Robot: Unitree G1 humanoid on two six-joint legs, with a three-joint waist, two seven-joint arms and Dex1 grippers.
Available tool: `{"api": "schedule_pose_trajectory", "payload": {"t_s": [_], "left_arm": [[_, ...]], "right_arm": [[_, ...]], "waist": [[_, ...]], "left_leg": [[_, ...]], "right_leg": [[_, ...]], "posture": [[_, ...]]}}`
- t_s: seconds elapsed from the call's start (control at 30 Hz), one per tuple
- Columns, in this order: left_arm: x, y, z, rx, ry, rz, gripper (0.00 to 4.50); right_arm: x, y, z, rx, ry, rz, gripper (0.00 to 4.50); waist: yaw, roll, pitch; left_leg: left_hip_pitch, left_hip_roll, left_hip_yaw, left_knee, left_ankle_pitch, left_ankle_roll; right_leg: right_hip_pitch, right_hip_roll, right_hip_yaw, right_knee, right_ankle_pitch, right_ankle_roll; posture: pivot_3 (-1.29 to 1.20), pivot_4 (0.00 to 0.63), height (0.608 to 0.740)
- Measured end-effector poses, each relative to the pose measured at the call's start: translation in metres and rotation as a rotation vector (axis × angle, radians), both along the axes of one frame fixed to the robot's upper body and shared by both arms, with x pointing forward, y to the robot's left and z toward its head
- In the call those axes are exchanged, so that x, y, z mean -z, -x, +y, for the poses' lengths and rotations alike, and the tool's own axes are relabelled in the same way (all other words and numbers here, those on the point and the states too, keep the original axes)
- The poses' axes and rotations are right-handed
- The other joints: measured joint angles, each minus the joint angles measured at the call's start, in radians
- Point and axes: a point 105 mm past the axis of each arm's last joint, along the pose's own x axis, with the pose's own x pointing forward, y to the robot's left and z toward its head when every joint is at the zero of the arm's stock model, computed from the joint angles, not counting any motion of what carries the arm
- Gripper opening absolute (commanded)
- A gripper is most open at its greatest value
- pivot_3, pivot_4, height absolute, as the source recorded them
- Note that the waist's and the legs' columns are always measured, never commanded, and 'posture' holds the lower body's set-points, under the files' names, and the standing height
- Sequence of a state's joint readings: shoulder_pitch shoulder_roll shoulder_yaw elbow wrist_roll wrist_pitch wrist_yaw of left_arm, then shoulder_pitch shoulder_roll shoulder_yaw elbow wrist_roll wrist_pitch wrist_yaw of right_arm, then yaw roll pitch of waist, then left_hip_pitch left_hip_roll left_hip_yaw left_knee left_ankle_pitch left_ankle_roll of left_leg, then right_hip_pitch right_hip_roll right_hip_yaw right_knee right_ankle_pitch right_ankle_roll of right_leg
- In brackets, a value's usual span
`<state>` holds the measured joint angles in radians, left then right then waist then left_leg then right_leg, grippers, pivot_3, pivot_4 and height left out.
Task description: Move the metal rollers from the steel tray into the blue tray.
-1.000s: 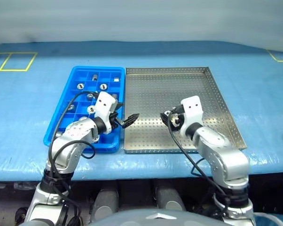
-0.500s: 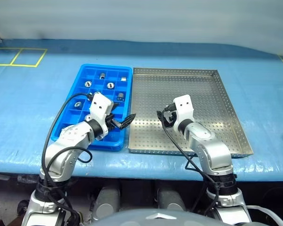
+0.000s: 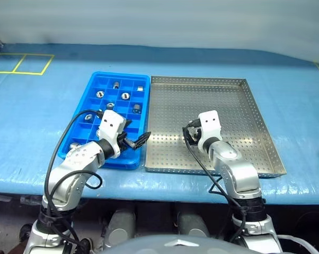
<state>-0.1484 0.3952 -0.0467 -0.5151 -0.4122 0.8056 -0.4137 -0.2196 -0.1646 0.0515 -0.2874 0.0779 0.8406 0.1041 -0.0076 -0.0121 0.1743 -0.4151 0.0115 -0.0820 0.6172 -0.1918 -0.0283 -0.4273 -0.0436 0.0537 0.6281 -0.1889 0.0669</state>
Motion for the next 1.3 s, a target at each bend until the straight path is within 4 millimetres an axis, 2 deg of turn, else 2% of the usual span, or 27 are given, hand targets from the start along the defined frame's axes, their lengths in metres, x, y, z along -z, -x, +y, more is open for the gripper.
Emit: {"api": "schedule_pose_trajectory", "payload": {"t_s": [0.17, 0.27, 0.43, 0.47, 0.6, 0.77, 0.83, 1.0, 1.07, 1.3], "left_arm": [[-0.002, -0.001, 0.0, 0.002, -0.006, -0.008, 4.49], [-0.004, -0.002, 0.0, 0.003, -0.01, -0.014, 4.49], [-0.003, -0.003, 0.002, -0.004, -0.021, -0.004, 4.49], [-0.003, -0.003, 0.002, -0.008, -0.024, -0.003, 4.49], [0.002, -0.005, 0.012, -0.062, -0.058, 0.013, 4.49], [0.002, -0.011, 0.035, -0.218, -0.043, 0.01, 4.49], [0.0, -0.014, 0.046, -0.287, -0.045, -0.001, 4.49], [-0.004, -0.018, 0.066, -0.422, -0.024, -0.018, 4.49], [-0.005, -0.019, 0.073, -0.464, -0.026, -0.026, 4.49], [-0.002, -0.026, 0.102, -0.642, -0.031, -0.018, 4.49]], "right_arm": [[0.006, 0.003, -0.001, 0.021, -0.005, 0.022, 4.05], [0.01, 0.004, -0.004, 0.044, -0.012, 0.038, 3.5], [0.018, 0.005, -0.007, 0.075, -0.022, 0.062, 1.82], [0.018, 0.005, -0.007, 0.076, -0.023, 0.062, 1.7], [0.018, 0.005, -0.007, 0.076, -0.025, 0.059, 1.71], [0.014, 0.004, 0.003, 0.028, -0.06, 0.033, 1.71], [0.004, 0.004, 0.013, -0.029, -0.101, -0.006, 1.71], [-0.048, 0.011, 0.058, -0.302, -0.211, -0.179, 1.71], [-0.064, 0.016, 0.071, -0.377, -0.237, -0.227, 1.71], [-0.081, 0.02, 0.101, -0.506, -0.253, -0.281, 1.71]], "waist": [[-0.002, 0.0, 0.0], [-0.001, 0.0, 0.0], [-0.003, 0.0, 0.0], [-0.003, 0.0, 0.0], [-0.003, 0.0, 0.0], [-0.001, 0.0, 0.0], [0.0, 0.0, 0.0], [0.002, 0.0, 0.0], [0.007, 0.0, 0.0], [0.031, 0.0, 0.0]], "left_leg": [[0.0, 0.0, 0.0, 0.0, 0.0, 0.0], [0.0, 0.0, 0.0, 0.0, 0.0, 0.0], [0.0, 0.0, 0.0, 0.0, 0.0, 0.0], [0.001, 0.0, 0.0, 0.0, 0.0, 0.0], [0.001, 0.0, 0.0, 0.0, 0.0, 0.0], [0.001, 0.0, 0.0, 0.0, 0.0, 0.0], [0.001, 0.0, 0.0, 0.0, 0.0, 0.0], [0.001, 0.0, -0.001, 0.0, 0.0, 0.0], [0.001, 0.0, -0.002, 0.0, 0.0, 0.0], [0.001, 0.0, -0.002, 0.001, 0.0, 0.0]], "right_leg": [[0.0, 0.0, 0.0, 0.0, 0.0, 0.0], [0.0, 0.0, 0.0, 0.0, 0.0, 0.0], [0.0, 0.0, 0.0, 0.0, 0.0, 0.0], [0.0, 0.0, 0.0, 0.0, 0.0, 0.0], [0.0, 0.0, 0.0, 0.0, 0.0, 0.0], [0.0, 0.0, 0.0, 0.0, 0.0, 0.0], [0.0, 0.0, 0.0, 0.0, 0.0, 0.0], [0.001, 0.0, -0.001, 0.0, 0.0, 0.0], [0.001, 0.0, -0.001, 0.0, 0.0, 0.0], [0.002, 0.0, -0.001, 0.0, 0.0, 0.0]], "posture": [[0.13, 0.15, 0.74], [0.13, 0.15, 0.74], [0.14, 0.15, 0.74], [0.14, 0.15, 0.74], [0.15, 0.15, 0.74], [0.18, 0.15, 0.74], [0.19, 0.15, 0.74], [0.2, 0.15, 0.74], [0.21, 0.15, 0.74], [0.22, 0.15, 0.74]]}}
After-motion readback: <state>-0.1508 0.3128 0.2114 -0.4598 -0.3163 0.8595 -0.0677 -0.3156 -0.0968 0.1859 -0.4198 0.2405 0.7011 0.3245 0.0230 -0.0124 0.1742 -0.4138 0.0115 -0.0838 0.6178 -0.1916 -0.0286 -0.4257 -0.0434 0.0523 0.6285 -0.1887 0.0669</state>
